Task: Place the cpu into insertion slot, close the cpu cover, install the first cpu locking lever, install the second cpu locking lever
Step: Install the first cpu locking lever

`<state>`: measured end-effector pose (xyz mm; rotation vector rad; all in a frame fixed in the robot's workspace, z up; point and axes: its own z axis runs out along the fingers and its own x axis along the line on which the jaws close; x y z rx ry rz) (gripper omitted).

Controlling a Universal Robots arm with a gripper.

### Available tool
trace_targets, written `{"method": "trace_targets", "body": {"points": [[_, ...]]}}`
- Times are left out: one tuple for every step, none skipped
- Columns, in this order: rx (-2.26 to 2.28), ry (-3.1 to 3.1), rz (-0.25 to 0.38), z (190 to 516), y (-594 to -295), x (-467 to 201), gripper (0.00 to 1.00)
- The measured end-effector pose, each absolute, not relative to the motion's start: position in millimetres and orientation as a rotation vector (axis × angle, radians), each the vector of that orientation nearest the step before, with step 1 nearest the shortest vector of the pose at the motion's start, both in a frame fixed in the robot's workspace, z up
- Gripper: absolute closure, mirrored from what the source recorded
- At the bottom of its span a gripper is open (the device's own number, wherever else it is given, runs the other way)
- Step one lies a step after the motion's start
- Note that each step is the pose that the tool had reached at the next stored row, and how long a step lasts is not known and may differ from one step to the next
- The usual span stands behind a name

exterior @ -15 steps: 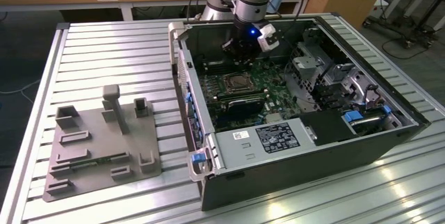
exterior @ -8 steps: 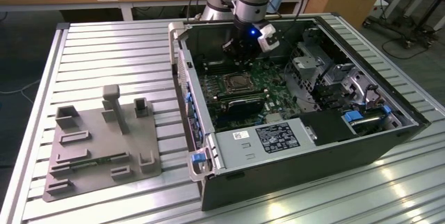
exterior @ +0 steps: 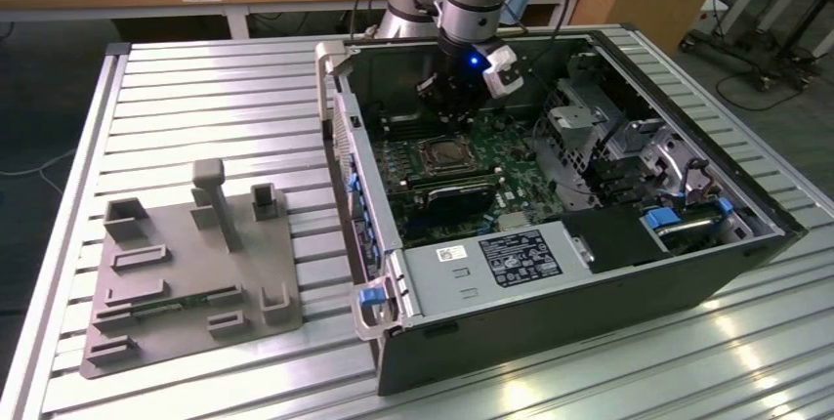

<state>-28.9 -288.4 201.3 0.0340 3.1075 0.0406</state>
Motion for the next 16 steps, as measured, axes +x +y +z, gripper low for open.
{"method": "trace_targets", "body": {"points": [[0.034,3.107,0.040,201.3,-288.5,-28.9,0.90],[0.034,3.107,0.040,201.3,-288.5,-28.9,0.90],[0.034,3.107,0.040,201.3,-288.5,-28.9,0.90],[0.034,3.107,0.039,201.3,-288.5,-28.9,0.90],[0.034,3.107,0.039,201.3,-288.5,-28.9,0.90],[0.034,3.107,0.039,201.2,-288.5,-28.9,0.90],[0.034,3.107,0.039,201.1,-288.5,-28.9,0.90],[0.034,3.107,0.040,201.1,-288.4,-28.9,0.90],[0.034,3.107,0.040,201.1,-288.4,-28.9,0.90],[0.034,3.107,0.040,201.1,-288.5,-28.9,0.90],[0.034,3.107,0.040,201.1,-288.5,-28.9,0.90],[0.034,3.107,0.040,201.0,-288.5,-28.9,0.90],[0.034,3.107,0.039,201.0,-288.5,-28.9,0.90],[0.034,3.107,0.040,200.9,-288.5,-28.9,0.90],[0.034,3.107,0.040,200.8,-288.5,-28.9,0.90],[0.034,3.107,0.040,200.6,-288.5,-28.9,0.90]]}}
